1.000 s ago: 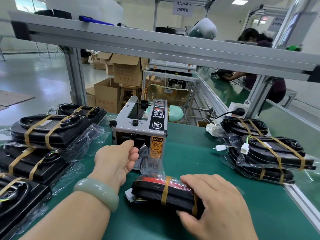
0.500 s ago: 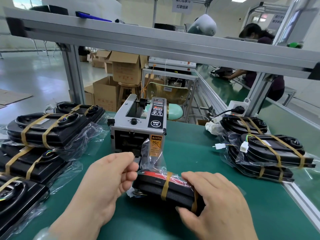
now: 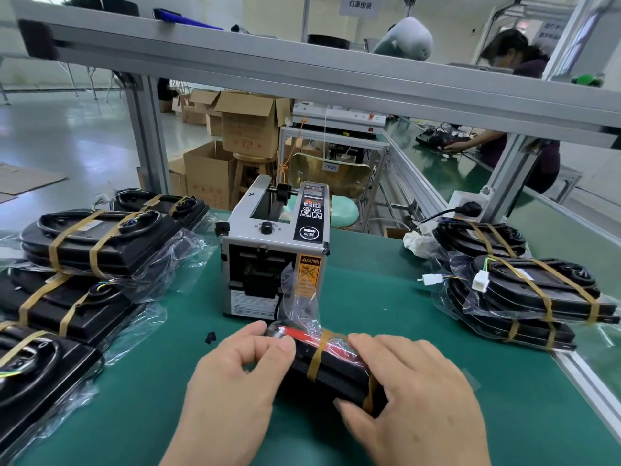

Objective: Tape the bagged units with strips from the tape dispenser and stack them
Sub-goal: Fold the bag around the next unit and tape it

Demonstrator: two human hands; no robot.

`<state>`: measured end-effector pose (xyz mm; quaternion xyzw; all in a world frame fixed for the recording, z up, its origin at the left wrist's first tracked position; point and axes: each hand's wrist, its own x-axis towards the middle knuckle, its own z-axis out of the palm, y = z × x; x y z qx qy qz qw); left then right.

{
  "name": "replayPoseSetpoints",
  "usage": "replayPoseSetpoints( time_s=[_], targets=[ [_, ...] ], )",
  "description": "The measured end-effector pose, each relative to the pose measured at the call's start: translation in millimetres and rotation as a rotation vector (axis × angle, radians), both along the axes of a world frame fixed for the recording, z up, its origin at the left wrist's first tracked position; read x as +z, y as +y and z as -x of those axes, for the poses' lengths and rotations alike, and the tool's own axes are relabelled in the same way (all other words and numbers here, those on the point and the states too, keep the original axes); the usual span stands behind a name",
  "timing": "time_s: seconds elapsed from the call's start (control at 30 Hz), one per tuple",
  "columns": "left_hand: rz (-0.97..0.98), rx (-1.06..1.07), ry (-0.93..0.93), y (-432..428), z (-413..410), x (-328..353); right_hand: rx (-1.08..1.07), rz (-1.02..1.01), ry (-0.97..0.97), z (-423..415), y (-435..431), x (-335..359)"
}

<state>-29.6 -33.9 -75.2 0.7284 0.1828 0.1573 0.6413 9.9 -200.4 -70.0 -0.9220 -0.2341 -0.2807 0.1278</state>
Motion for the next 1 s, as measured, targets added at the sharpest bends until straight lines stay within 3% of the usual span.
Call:
replayPoseSetpoints(
  time_s=[0.47,1.0],
  targets=[
    [0.073,0.079,0.007,-17.3,-2.7,1.4,-0.046,-0.003,0.024,4.1,3.7,2.2],
    [0.026,0.094,0.008,-20.2,-3.1,2.2,-0.059,-0.012,0.032,5.0,3.5,3.9]
  ],
)
